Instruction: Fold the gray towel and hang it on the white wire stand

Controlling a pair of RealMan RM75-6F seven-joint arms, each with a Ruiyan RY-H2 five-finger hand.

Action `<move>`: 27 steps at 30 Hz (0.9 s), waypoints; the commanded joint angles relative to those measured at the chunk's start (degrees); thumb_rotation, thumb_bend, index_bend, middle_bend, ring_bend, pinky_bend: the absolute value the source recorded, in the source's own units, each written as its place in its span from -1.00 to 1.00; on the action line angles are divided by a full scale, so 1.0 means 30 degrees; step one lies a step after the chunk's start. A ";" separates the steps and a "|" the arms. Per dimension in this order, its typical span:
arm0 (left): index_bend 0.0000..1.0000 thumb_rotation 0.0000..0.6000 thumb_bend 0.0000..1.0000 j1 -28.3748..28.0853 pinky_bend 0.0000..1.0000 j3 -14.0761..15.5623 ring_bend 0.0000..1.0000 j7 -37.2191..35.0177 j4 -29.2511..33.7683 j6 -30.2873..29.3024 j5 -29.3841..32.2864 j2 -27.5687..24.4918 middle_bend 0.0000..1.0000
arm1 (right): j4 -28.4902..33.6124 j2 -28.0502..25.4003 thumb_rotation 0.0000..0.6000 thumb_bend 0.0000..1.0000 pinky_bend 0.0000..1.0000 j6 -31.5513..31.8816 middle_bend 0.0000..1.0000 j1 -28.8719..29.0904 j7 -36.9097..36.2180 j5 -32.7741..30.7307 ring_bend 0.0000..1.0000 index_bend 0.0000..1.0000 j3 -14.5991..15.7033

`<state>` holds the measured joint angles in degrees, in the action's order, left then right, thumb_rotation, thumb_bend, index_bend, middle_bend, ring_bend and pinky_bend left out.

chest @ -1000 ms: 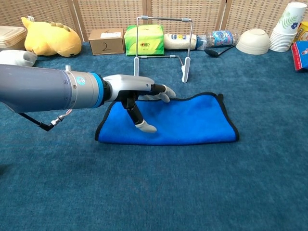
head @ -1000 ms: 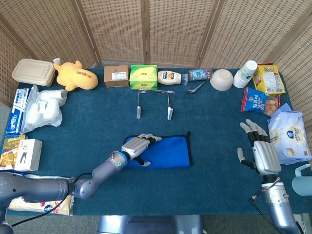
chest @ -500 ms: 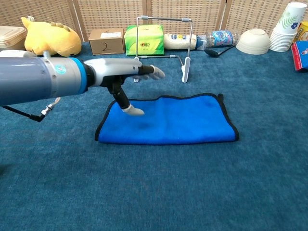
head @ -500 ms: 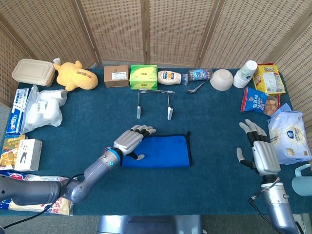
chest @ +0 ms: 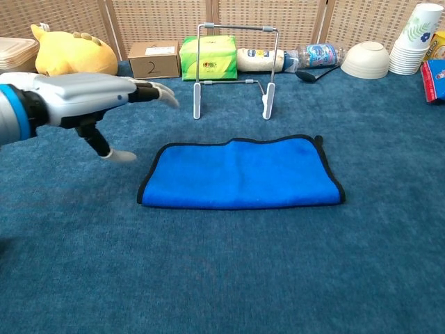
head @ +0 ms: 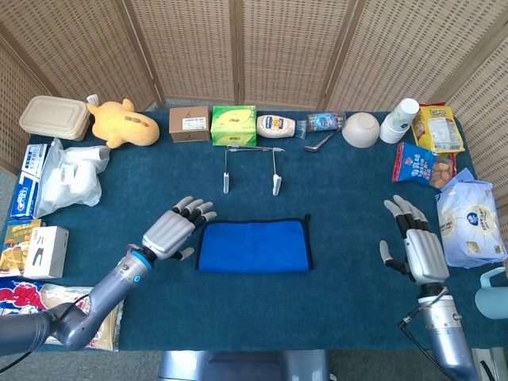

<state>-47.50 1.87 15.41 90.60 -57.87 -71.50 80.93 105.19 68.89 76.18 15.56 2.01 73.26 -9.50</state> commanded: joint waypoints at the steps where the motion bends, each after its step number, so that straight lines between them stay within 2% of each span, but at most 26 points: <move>1: -0.73 1.00 -0.25 0.0560 -1.00 0.0288 -1.00 -0.0133 -0.1002 -0.0441 -0.0665 0.0079 -0.88 | -0.0015 0.0053 1.00 -0.03 -1.00 0.0040 -1.00 -0.0028 0.0058 -0.0034 -1.00 -0.92 -0.0010; 9: -0.64 1.00 -0.25 0.1043 -1.00 0.0091 -1.00 -0.0900 -0.2674 -0.0219 -0.1294 0.1200 -0.87 | 0.0126 0.0041 1.00 -0.03 -1.00 0.0180 -1.00 -0.0146 0.0173 -0.0116 -1.00 -0.92 -0.0063; 20: -0.61 1.00 -0.25 0.1175 -1.00 -0.0312 -1.00 -0.1129 -0.4958 0.0525 -0.1882 0.3247 -0.86 | 0.0274 -0.0168 1.00 -0.04 -1.00 0.0410 -1.00 -0.0419 0.0161 -0.0248 -1.00 -0.92 -0.0115; 27: -0.61 1.00 -0.25 0.1340 -1.00 -0.0519 -1.00 -0.1154 -0.5751 0.0592 -0.2172 0.3971 -0.86 | 0.0346 -0.0293 1.00 -0.03 -1.00 0.0505 -1.00 -0.0570 0.0122 -0.0288 -1.00 -0.92 -0.0122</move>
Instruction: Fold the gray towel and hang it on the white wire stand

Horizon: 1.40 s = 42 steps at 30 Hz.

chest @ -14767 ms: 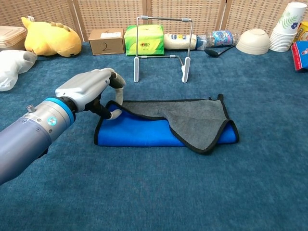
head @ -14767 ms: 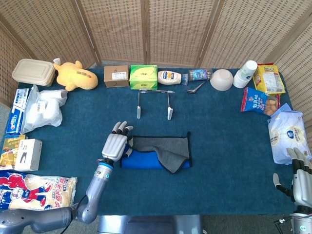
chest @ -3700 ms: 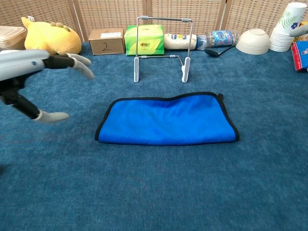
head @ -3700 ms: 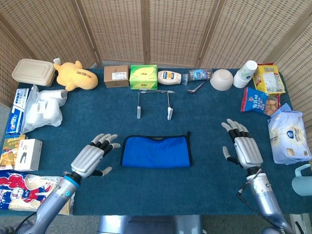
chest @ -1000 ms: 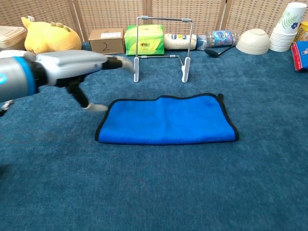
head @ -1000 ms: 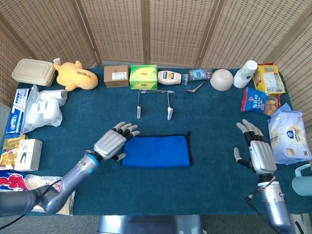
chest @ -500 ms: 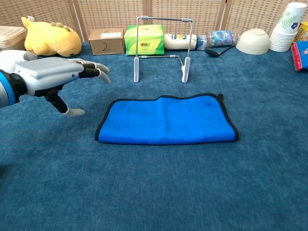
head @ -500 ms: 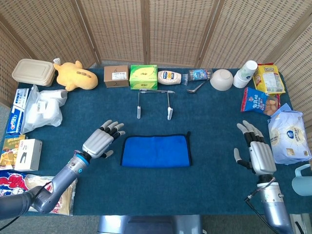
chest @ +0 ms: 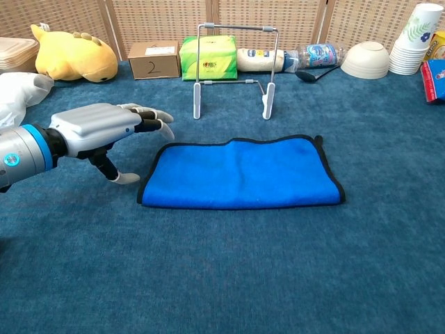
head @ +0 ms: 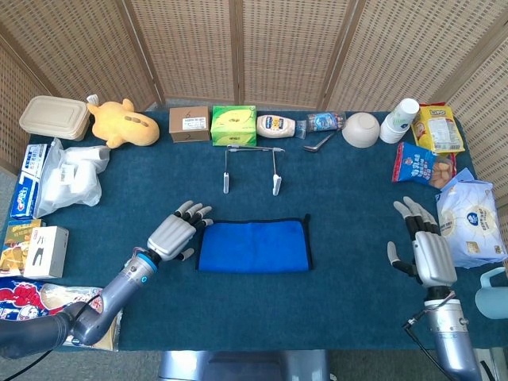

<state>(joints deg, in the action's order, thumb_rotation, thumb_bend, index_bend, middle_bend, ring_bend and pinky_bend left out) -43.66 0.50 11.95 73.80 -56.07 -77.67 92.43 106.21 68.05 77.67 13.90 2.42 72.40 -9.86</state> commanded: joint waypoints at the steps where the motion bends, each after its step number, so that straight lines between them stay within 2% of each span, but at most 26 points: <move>1: -0.61 1.00 -0.25 0.0077 -1.00 -0.0082 -1.00 -0.0003 -0.0238 0.0008 -0.0189 0.0213 -0.86 | 0.0000 -0.0014 1.00 -0.04 -1.00 0.0023 -1.00 -0.0033 -0.0023 -0.0005 -1.00 -0.92 -0.0007; 22: -0.61 1.00 -0.25 0.0241 -1.00 -0.0850 -1.00 -0.0130 -0.1867 -0.0749 -0.1369 0.1947 -0.87 | 0.0257 -0.0094 1.00 -0.03 -1.00 0.0175 -1.00 -0.0296 -0.0086 -0.0079 -1.00 -0.92 -0.0052; 42: -0.62 1.00 -0.25 0.0496 -1.00 -0.0577 -1.00 -0.0335 -0.2694 -0.0457 -0.1957 0.1613 -0.90 | 0.0375 0.0066 1.00 -0.04 -1.00 0.0337 -1.00 -0.0334 0.0152 -0.0088 -1.00 -0.92 -0.0194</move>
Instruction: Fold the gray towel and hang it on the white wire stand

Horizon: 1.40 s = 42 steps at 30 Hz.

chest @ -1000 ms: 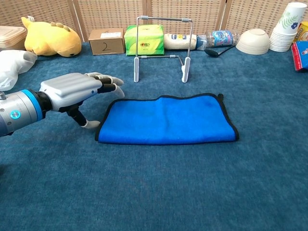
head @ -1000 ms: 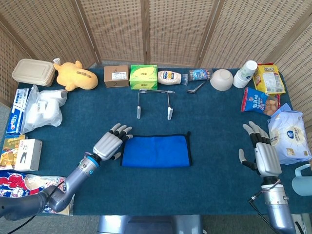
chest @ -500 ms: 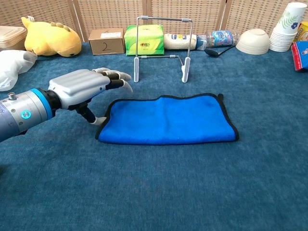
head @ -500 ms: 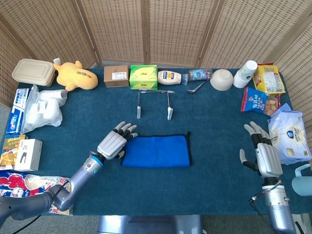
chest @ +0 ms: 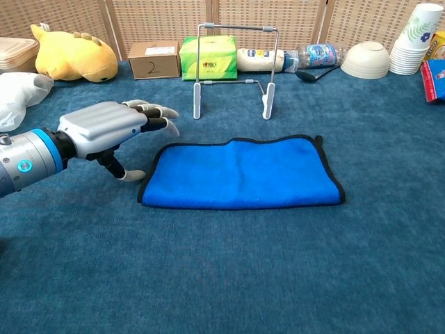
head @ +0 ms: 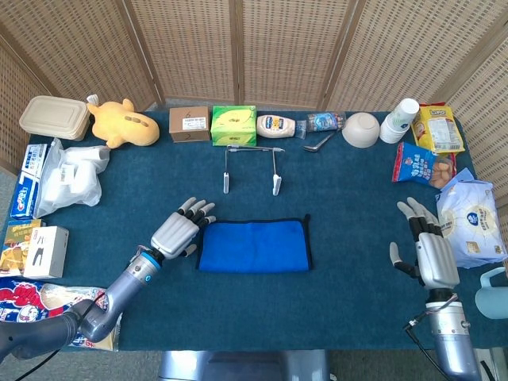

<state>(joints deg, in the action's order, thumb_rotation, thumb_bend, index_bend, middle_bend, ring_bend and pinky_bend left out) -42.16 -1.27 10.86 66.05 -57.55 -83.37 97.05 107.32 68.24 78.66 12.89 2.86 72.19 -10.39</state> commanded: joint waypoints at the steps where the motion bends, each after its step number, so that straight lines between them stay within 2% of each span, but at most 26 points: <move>1: -0.62 1.00 -0.25 -0.0010 -1.00 0.0005 -1.00 0.0034 -0.0159 0.0040 -0.0077 0.0112 -0.90 | 0.0003 0.0008 1.00 -0.04 -1.00 0.0010 -1.00 -0.0001 0.0008 -0.0035 -1.00 -0.92 -0.0028; 24: -0.61 1.00 -0.25 -0.0261 -1.00 -0.0504 -1.00 -0.0543 -0.0750 -0.0438 -0.0764 0.1138 -0.89 | -0.0011 -0.0136 1.00 -0.04 -1.00 0.0257 -1.00 -0.0338 -0.0342 -0.0098 -1.00 -0.92 -0.0089; 42: -0.41 1.00 -0.21 -0.0819 -1.00 -0.0628 -1.00 -0.3408 -0.2268 -0.1166 -0.1950 0.2282 -0.77 | 0.0138 -0.0223 1.00 -0.04 -1.00 0.0464 -1.00 -0.0493 -0.0277 -0.0244 -1.00 -0.92 -0.0230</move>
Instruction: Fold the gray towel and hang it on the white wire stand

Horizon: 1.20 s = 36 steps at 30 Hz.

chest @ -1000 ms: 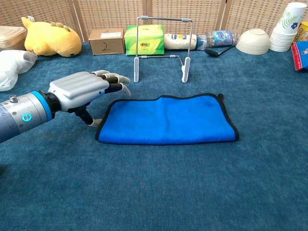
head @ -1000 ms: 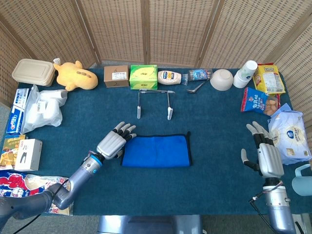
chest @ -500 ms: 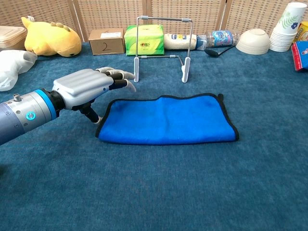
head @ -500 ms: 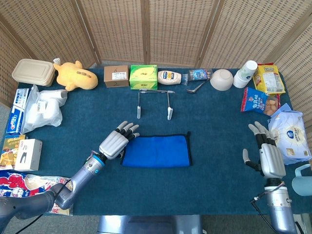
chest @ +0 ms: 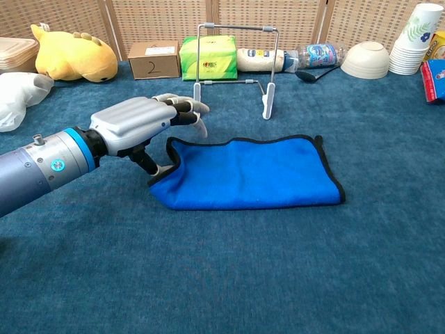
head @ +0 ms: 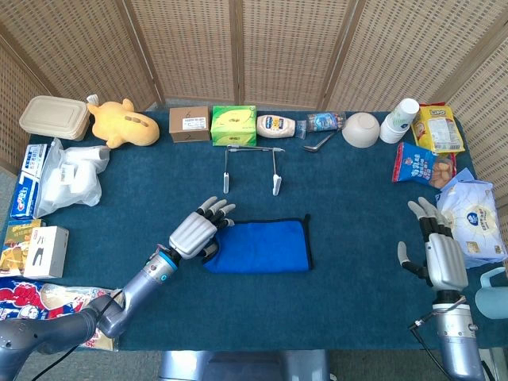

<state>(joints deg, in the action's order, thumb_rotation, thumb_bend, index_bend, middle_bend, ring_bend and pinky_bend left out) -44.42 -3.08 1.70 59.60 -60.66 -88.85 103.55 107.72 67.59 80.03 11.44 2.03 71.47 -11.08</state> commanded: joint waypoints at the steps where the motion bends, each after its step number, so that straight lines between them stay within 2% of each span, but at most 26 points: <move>1: -0.40 1.00 -0.21 -0.0084 -1.00 -0.0037 -1.00 -0.0553 -0.0155 -0.0176 -0.0163 0.0141 -0.77 | 0.0011 -0.0016 1.00 -0.04 -1.00 0.0028 -1.00 -0.0029 0.0000 -0.0009 -1.00 -0.92 0.0000; 8: -0.38 1.00 -0.19 -0.0147 -1.00 -0.0070 -1.00 -0.1330 -0.0265 -0.0276 -0.0260 0.0114 -0.76 | 0.0055 -0.0080 1.00 -0.04 -1.00 0.0066 -1.00 -0.0081 -0.0011 -0.0027 -1.00 -0.92 -0.0017; 20: -0.39 1.00 -0.18 -0.0131 -1.00 0.0660 -1.00 -0.1864 -0.0677 0.0070 -0.0727 -0.0497 -0.79 | 0.0152 -0.0087 1.00 -0.04 -1.00 0.0117 -1.00 -0.0113 0.0122 -0.0037 -1.00 -0.92 -0.0057; 30: -0.38 1.00 -0.18 -0.0122 -1.00 0.1073 -1.00 -0.2042 -0.1643 -0.0108 -0.1210 -0.0102 -0.78 | 0.0339 -0.0172 1.00 -0.04 -1.00 0.0274 -1.00 -0.0198 0.0248 -0.0009 -1.00 -0.92 -0.0090; 36: -0.24 1.00 -0.14 -0.0216 -1.00 0.1128 -1.00 -0.2725 -0.2200 -0.0793 -0.1705 0.0248 -0.68 | 0.0355 -0.0232 1.00 -0.04 -1.00 0.0404 -1.00 -0.0306 0.0163 0.0032 -1.00 -0.92 -0.0091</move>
<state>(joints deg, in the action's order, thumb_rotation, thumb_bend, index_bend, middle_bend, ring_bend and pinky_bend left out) -44.97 0.24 -6.02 53.39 -62.59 -93.58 104.05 108.80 66.91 81.21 10.57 2.56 71.58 -11.35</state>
